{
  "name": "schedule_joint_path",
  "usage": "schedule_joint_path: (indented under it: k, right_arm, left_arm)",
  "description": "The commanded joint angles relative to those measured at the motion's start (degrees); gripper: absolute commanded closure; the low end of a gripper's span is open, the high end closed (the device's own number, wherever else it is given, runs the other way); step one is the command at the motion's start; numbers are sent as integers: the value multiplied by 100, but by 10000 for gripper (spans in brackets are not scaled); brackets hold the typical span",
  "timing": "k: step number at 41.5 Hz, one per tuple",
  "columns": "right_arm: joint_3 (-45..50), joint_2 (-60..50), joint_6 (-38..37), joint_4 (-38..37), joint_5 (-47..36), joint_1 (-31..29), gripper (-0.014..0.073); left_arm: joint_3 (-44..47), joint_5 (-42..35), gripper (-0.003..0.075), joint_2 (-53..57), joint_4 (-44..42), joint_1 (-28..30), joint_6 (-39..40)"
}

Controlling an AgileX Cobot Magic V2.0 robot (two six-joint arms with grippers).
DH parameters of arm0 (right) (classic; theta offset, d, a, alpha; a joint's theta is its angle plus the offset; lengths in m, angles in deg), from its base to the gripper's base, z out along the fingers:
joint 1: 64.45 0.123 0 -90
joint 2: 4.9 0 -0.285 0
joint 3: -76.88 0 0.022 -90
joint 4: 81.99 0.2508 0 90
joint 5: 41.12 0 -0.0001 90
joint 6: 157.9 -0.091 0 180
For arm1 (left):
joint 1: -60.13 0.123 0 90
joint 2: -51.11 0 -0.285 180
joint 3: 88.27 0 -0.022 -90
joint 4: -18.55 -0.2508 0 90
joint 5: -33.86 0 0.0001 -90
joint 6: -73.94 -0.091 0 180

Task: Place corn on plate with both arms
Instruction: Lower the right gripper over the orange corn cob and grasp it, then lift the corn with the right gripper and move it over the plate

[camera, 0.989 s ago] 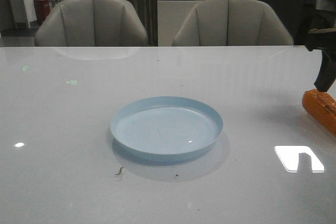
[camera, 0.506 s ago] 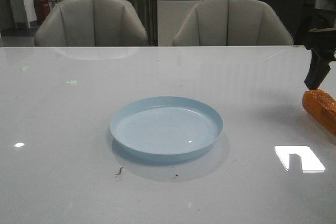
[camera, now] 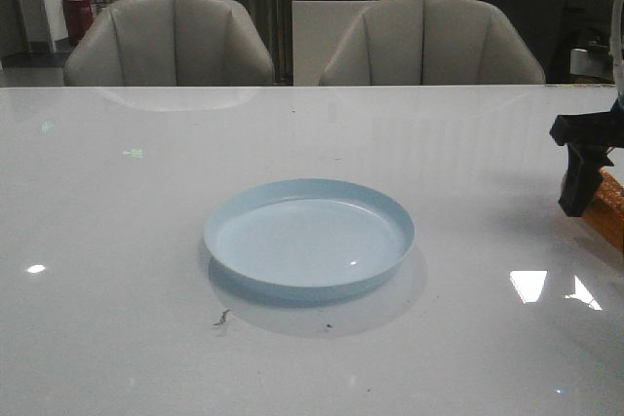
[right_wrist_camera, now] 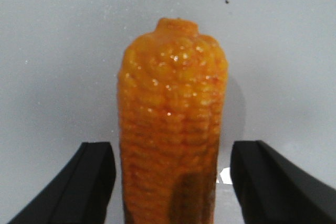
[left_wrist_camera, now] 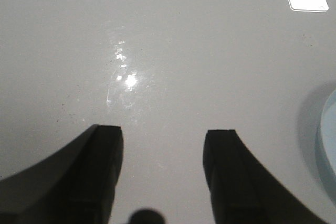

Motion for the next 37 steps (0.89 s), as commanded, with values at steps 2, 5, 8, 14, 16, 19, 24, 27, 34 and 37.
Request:
schedule_joint_path:
  k: [2, 5, 8, 14, 16, 19, 24, 27, 34, 37]
  right_arm:
    - [-175, -264, 49, 10, -112, -6, 202]
    - [-175, -264, 94, 10, -139, -6, 298]
    - [-219, -264, 211, 10, -163, -6, 356]
    - [-669, -264, 520, 10, 213, 95, 359]
    - [-935, -264, 636, 10, 482, 200, 359]
    - [-1353, -264, 756, 41, 817, 414, 359]
    - [-1911, -264, 845, 107, 1090, 886, 359]
    - [-2101, -264, 845, 183, 1061, 1238, 359]
    - [-2155, -166, 845, 204, 808, 2132, 359]
    - [-2155, -25, 845, 204, 807, 2457, 359]
  left_arm:
    - [-140, -397, 302, 163, 48, 13, 13]
    - [-140, -397, 302, 163, 48, 13, 13]
    - [-140, -397, 302, 163, 48, 13, 13]
    - [-140, -397, 302, 163, 48, 13, 13]
    - [-140, -397, 302, 163, 48, 13, 13]
    - [-140, -397, 302, 163, 48, 13, 13]
    - [-140, -397, 302, 163, 48, 13, 13]
    - [-140, -397, 302, 163, 48, 13, 13]
    - [-140, -397, 302, 163, 48, 13, 13]
    - [-140, -397, 302, 163, 48, 13, 13]
